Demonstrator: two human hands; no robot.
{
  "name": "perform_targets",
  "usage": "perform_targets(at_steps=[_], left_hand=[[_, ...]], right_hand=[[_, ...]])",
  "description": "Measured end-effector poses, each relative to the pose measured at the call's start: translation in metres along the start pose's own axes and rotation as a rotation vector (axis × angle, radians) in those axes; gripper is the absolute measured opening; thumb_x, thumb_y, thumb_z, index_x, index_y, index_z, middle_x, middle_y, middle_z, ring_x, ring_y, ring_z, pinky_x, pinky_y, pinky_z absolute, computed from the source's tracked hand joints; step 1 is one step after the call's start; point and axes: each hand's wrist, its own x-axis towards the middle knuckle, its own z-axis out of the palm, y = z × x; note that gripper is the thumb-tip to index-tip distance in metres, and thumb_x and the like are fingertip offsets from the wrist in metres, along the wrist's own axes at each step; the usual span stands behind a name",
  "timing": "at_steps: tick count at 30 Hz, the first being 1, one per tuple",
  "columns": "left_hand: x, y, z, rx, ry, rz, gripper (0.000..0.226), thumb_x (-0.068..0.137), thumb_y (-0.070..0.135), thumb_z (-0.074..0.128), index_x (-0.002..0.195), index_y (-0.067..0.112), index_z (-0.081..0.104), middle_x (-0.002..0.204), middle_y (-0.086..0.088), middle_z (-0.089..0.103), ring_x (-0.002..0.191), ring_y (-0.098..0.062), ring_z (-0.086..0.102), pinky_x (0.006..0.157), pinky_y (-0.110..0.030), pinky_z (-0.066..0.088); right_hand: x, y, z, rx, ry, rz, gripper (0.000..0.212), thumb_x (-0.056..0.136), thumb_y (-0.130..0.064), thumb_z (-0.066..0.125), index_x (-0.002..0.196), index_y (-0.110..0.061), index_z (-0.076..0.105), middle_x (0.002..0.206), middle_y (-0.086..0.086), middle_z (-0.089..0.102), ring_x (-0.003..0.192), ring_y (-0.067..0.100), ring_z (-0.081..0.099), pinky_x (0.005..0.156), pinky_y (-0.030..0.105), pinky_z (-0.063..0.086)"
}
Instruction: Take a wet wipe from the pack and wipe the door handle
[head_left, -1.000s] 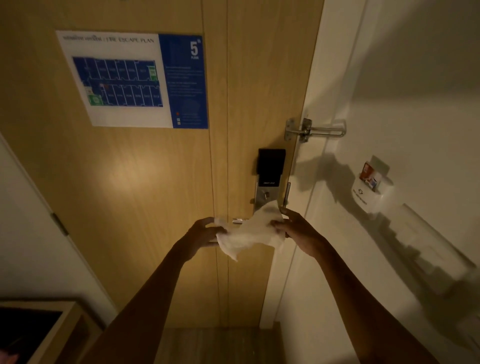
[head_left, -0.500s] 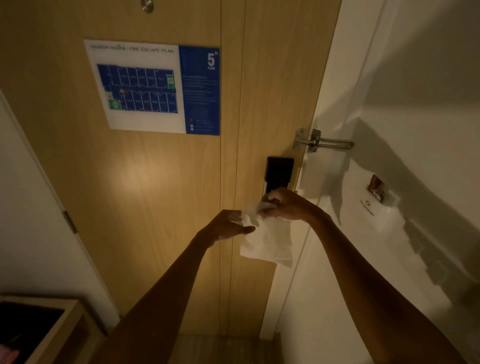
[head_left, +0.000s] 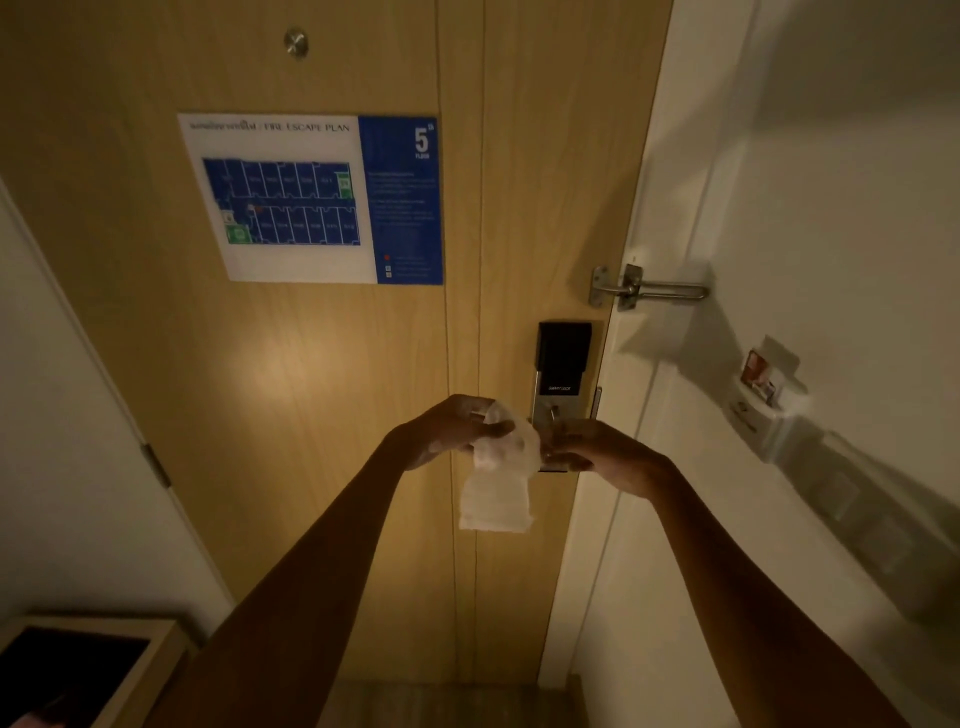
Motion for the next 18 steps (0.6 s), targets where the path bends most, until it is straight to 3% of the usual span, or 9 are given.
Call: perform_targets(at_steps=[4,8,13,15,18], left_hand=[[-0.005,0.001,-0.006,-0.077,-0.017,-0.003,0.038,0.076,0.039,0.076,0.112,0.031,0.066,0.11,0.001,0.074,0.102,-0.016,0.071,0.08,-0.029,0.06],[-0.011,-0.001,-0.009,-0.127,-0.057,0.01,0.032,0.086,0.029,0.069,0.118,0.028,0.065,0.114,-0.002,0.072,0.104,-0.019,0.069,0.073,-0.027,0.059],[-0.017,-0.004,-0.015,-0.174,-0.029,0.001,0.038,0.087,0.031,0.067,0.124,0.027,0.062,0.121,-0.003,0.069,0.112,-0.023,0.066,0.091,-0.038,0.056],[-0.019,-0.007,-0.018,-0.184,0.01,-0.025,0.041,0.085,0.032,0.069,0.125,0.027,0.06,0.121,-0.004,0.069,0.111,-0.023,0.067,0.091,-0.039,0.057],[-0.022,-0.013,-0.02,-0.215,0.061,-0.046,0.036,0.086,0.026,0.069,0.12,0.03,0.062,0.113,-0.001,0.073,0.103,-0.019,0.07,0.078,-0.032,0.06]], right_hand=[[-0.001,0.024,0.017,0.143,-0.043,0.052,0.052,0.084,-0.046,0.069,0.13,-0.025,0.056,0.129,0.004,0.063,0.12,0.021,0.059,0.104,0.045,0.039],[-0.002,0.029,0.04,0.245,-0.076,0.093,0.051,0.079,-0.045,0.074,0.125,-0.029,0.061,0.128,0.002,0.065,0.12,0.021,0.06,0.104,0.043,0.044],[0.0,0.022,0.052,0.264,-0.008,0.038,0.064,0.072,-0.047,0.079,0.124,-0.015,0.059,0.121,0.013,0.066,0.115,0.031,0.061,0.103,0.045,0.047],[-0.001,0.02,0.05,0.36,0.059,0.025,0.076,0.068,-0.045,0.082,0.13,-0.012,0.054,0.124,0.015,0.064,0.114,0.031,0.062,0.095,0.041,0.053],[-0.001,0.015,0.05,0.569,0.129,0.013,0.078,0.071,-0.039,0.081,0.135,-0.009,0.049,0.127,0.017,0.062,0.115,0.032,0.062,0.084,0.038,0.056]])
